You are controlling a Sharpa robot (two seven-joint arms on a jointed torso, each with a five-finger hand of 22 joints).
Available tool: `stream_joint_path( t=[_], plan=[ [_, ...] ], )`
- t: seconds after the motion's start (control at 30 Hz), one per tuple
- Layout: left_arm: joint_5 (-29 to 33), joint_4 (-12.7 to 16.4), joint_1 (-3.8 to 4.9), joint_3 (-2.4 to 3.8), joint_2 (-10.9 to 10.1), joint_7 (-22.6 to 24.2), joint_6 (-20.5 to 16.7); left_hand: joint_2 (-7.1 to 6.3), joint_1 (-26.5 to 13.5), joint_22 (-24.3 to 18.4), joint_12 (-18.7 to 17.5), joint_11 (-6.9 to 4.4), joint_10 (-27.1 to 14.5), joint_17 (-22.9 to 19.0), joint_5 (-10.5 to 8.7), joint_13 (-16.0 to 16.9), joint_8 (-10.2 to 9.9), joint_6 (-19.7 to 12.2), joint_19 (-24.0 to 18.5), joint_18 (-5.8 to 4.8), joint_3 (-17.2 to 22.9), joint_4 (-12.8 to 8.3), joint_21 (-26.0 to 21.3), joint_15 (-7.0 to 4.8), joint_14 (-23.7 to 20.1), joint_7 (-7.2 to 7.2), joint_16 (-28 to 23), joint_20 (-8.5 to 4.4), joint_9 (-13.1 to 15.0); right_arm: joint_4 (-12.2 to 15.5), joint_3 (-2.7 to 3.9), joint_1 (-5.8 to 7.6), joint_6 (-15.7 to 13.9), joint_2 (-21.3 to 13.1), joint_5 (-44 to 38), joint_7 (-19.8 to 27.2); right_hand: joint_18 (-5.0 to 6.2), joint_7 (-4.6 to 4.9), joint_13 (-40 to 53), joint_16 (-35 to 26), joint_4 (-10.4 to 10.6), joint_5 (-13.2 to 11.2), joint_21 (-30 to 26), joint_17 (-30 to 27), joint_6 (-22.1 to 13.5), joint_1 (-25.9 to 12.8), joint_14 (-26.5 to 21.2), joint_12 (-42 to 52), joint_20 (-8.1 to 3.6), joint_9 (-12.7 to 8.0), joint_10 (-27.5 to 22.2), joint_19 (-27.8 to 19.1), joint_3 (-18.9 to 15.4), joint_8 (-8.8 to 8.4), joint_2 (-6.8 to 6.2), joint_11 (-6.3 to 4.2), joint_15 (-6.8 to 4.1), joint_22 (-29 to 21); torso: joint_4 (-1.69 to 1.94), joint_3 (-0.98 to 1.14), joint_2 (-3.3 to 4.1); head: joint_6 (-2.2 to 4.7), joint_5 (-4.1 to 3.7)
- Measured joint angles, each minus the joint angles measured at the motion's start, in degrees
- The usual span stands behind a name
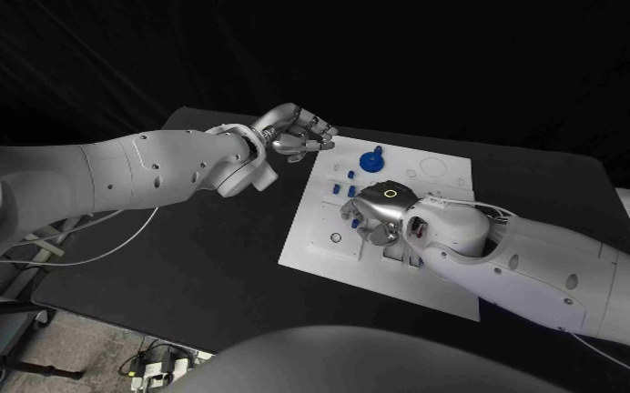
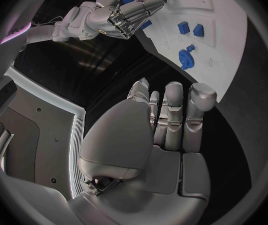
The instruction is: Assemble the parts on the task board
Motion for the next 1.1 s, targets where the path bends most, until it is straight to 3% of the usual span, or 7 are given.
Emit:
stream_joint_path(
  t=[0.17,0.47,0.63,0.77,0.87,0.93,1.1],
  plan=[
    [-0.05,-0.09,-0.08,0.0,0.06,-0.08,0.08,0.0,0.0,0.0,0.0,0.0,0.0,0.0,0.0,0.0,0.0,0.0,0.0,0.0,0.0,0.0,0.0,0.0,0.0,0.0,0.0,0.0,0.0,0.05,0.01,-0.03,-0.11,-0.18,0.04,0.0,0.0,-0.45,0.16,-0.34,0.0,-2.77,-0.47,-0.42,-1.03,-0.62,-0.34,-0.22,0.22,-1.12,-1.54,-0.22,0.0,0.0,-0.32,0.3,0.34,0.0,-0.01,0.0,-0.01,0.0,-0.14],
    [-0.1,-0.1,-0.35,0.0,-0.03,-0.14,0.2,0.0,0.0,0.0,0.29,0.0,0.0,-0.21,0.0,0.0,0.0,0.0,-0.21,0.0,0.0,0.0,-0.37,0.21,-0.21,0.0,0.0,0.21,0.01,2.22,0.03,0.36,-2.08,-3.36,-0.55,-0.59,0.01,-3.7,0.55,-1.66,2.29,-15.02,-4.45,-2.71,-7.88,-2.66,-2.18,-1.63,1.1,-5.71,-8.71,-2.38,-4.54,0.0,-1.27,1.22,0.94,-0.01,0.02,0.0,-0.03,0.0,-1.02],
    [-0.12,0.02,-0.37,0.0,-0.14,-0.12,0.21,0.0,0.0,0.0,0.29,0.0,0.0,-0.21,0.0,0.0,0.0,0.0,-0.21,-0.01,0.0,0.0,-0.37,0.21,-0.21,0.0,0.0,0.21,0.01,5.32,0.21,3.16,-5.0,-7.73,-0.61,-0.55,0.01,-5.96,0.16,-1.68,8.45,-21.18,-5.0,-2.93,-10.95,-2.88,-2.48,-1.63,0.95,-9.78,-12.08,-2.21,-12.1,0.0,-1.65,1.02,1.24,-0.01,0.02,-0.01,-0.04,0.0,-1.79],
    [-0.14,0.05,-0.4,0.0,-0.18,-0.08,0.21,0.0,0.0,0.0,0.29,0.06,0.07,-0.21,0.0,0.0,0.0,0.0,-0.21,-0.01,-0.01,-0.01,-0.37,0.21,-0.2,0.0,0.0,0.21,0.01,8.33,0.37,6.53,-7.3,-12.52,1.29,0.15,0.0,-6.7,-1.33,-1.21,16.76,-23.48,-4.32,-2.43,-14.36,-1.79,-2.21,-2.54,1.36,-13.84,-13.57,-1.25,-17.33,0.0,-5.12,1.81,1.52,-0.01,-0.01,-0.01,-0.06,0.0,-2.56],
    [-0.15,0.06,-0.41,0.0,-0.19,-0.04,0.21,0.0,0.0,0.0,0.29,0.21,0.21,-0.21,0.0,0.0,0.0,0.0,-0.21,-0.01,-0.16,-0.16,-0.37,0.21,-0.2,0.0,0.0,0.21,0.01,10.84,0.37,9.02,-8.36,-16.74,4.31,0.91,0.0,-6.67,-2.57,-1.21,18.1,-23.27,-4.32,-2.4,-14.9,-2.64,-2.11,-3.83,1.43,-14.96,-14.65,-1.18,-21.99,0.0,-6.48,2.39,1.62,-0.01,-0.04,0.03,-0.07,0.0,-3.3],
    [-0.15,0.06,-0.45,0.0,-0.18,-0.01,0.19,0.0,0.0,0.0,0.29,0.21,0.21,-0.21,0.0,0.0,0.0,0.0,-0.21,0.0,-0.16,-0.16,-0.37,0.2,-0.2,0.0,0.0,0.21,0.01,11.86,0.4,10.39,-8.82,-19.22,6.59,1.33,0.01,-6.03,-3.81,-1.21,18.14,-19.61,-4.32,-2.45,-11.11,-2.87,-1.86,-4.93,1.64,-14.14,-15.15,-0.97,-22.83,0.6,-6.61,2.66,1.87,-0.01,-0.08,0.02,-0.07,0.0,-3.88],
    [-0.16,0.05,-0.71,0.0,0.12,0.07,0.16,0.0,0.0,0.0,0.29,0.21,0.21,-0.2,0.0,0.0,0.0,0.0,-0.21,-0.01,-0.16,-0.16,-0.37,0.2,-0.2,0.0,0.0,0.21,0.01,11.99,0.35,11.79,-9.32,-22.52,10.61,1.95,0.0,-2.7,-5.98,-1.21,17.52,-2.38,-4.82,-2.87,-3.2,-0.43,-2.07,-5.41,1.86,-12.6,-12.36,-0.81,-18.63,3.88,-1.5,2.78,2.08,-0.01,-0.12,0.03,-0.05,0.0,-5.69]
  ],
)
